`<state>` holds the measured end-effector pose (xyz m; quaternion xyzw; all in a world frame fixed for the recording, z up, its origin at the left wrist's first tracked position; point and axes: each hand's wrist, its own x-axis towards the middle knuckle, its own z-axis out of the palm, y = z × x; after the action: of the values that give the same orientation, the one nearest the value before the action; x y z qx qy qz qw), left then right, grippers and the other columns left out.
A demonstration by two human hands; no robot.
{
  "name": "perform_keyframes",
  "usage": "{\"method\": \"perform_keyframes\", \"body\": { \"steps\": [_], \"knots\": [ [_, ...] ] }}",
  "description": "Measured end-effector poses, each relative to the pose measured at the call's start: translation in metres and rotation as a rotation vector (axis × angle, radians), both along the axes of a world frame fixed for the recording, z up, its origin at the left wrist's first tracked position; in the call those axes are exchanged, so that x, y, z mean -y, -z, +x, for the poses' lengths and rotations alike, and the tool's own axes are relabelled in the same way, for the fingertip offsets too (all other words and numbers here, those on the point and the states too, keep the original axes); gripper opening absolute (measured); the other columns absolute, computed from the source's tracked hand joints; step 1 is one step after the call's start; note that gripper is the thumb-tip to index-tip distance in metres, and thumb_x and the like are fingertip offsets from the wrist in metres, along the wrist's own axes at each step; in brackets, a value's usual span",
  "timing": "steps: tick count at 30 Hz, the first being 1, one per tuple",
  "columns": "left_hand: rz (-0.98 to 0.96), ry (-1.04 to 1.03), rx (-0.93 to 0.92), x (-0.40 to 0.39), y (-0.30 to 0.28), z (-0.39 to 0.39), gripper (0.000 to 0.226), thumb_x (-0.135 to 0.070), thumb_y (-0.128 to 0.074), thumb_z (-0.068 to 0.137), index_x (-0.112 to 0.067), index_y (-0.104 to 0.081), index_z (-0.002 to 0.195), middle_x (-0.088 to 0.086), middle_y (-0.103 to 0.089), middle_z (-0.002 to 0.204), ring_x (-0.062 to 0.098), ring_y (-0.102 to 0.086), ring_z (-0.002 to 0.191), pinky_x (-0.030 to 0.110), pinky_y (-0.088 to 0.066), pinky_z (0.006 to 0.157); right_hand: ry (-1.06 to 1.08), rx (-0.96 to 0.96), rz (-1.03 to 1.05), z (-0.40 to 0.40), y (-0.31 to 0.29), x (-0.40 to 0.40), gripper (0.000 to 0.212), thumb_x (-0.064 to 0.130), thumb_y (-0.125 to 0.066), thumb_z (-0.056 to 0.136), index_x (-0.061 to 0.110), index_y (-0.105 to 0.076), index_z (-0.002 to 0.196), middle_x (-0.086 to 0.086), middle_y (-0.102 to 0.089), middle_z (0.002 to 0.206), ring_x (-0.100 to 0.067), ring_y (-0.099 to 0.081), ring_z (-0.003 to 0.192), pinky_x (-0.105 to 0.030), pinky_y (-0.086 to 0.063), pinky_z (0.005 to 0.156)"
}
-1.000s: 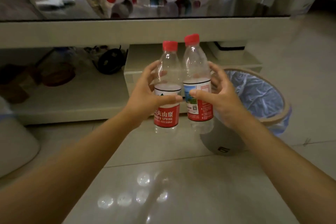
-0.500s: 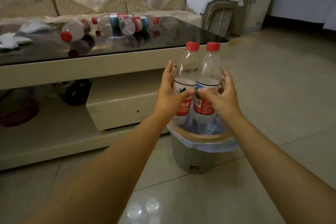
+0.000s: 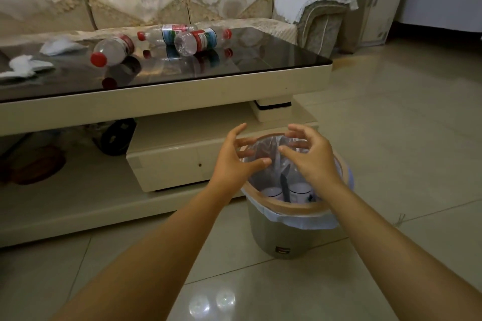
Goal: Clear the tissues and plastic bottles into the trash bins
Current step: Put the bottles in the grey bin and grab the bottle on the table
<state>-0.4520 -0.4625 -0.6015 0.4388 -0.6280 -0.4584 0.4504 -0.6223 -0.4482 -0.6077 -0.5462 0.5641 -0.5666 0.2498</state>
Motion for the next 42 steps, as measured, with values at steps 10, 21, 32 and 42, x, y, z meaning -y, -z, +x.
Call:
{"method": "perform_keyframes", "body": {
  "steps": [10,21,32,42],
  "knots": [
    [-0.086,-0.029,0.232,0.018,-0.024,0.065,0.032,-0.027,-0.072,0.081,-0.024,-0.061,0.111,-0.006,-0.067,0.100,0.009,-0.066,0.088,0.022,-0.053,0.074,-0.165,-0.267,0.049,0.033,-0.014,0.017,0.027,0.018,-0.071,0.083,0.041,-0.056,0.085,0.016,-0.062,0.085,-0.003,-0.060,0.089,-0.017,-0.046,0.074],
    [-0.277,-0.097,0.392,0.052,-0.090,0.128,0.018,-0.034,-0.062,0.089,-0.025,-0.062,0.104,-0.006,-0.067,0.093,0.003,-0.064,0.086,0.024,-0.054,0.079,-0.193,-0.521,-0.237,0.100,-0.065,0.060,0.019,0.029,-0.063,0.086,0.026,-0.064,0.104,0.010,-0.062,0.100,-0.008,-0.058,0.094,-0.031,-0.049,0.080],
    [-0.506,-0.307,0.513,0.137,-0.157,0.234,0.021,-0.030,-0.052,0.096,-0.024,-0.056,0.116,-0.008,-0.065,0.100,0.002,-0.061,0.083,0.020,-0.051,0.068,-0.191,-0.705,-0.188,0.187,-0.128,0.086,0.030,0.032,-0.063,0.087,0.030,-0.058,0.116,0.015,-0.051,0.112,-0.003,-0.048,0.102,-0.025,-0.043,0.079],
    [-0.675,-0.110,1.427,0.276,-0.190,0.329,0.093,-0.011,-0.073,0.077,-0.035,-0.019,0.149,0.000,-0.026,0.155,0.028,-0.032,0.137,0.045,-0.036,0.105,0.025,-0.936,-0.027,0.237,-0.168,0.153,0.040,0.036,-0.062,0.088,0.034,-0.051,0.126,0.015,-0.046,0.127,-0.007,-0.051,0.108,-0.027,-0.049,0.079]
  ]
}}
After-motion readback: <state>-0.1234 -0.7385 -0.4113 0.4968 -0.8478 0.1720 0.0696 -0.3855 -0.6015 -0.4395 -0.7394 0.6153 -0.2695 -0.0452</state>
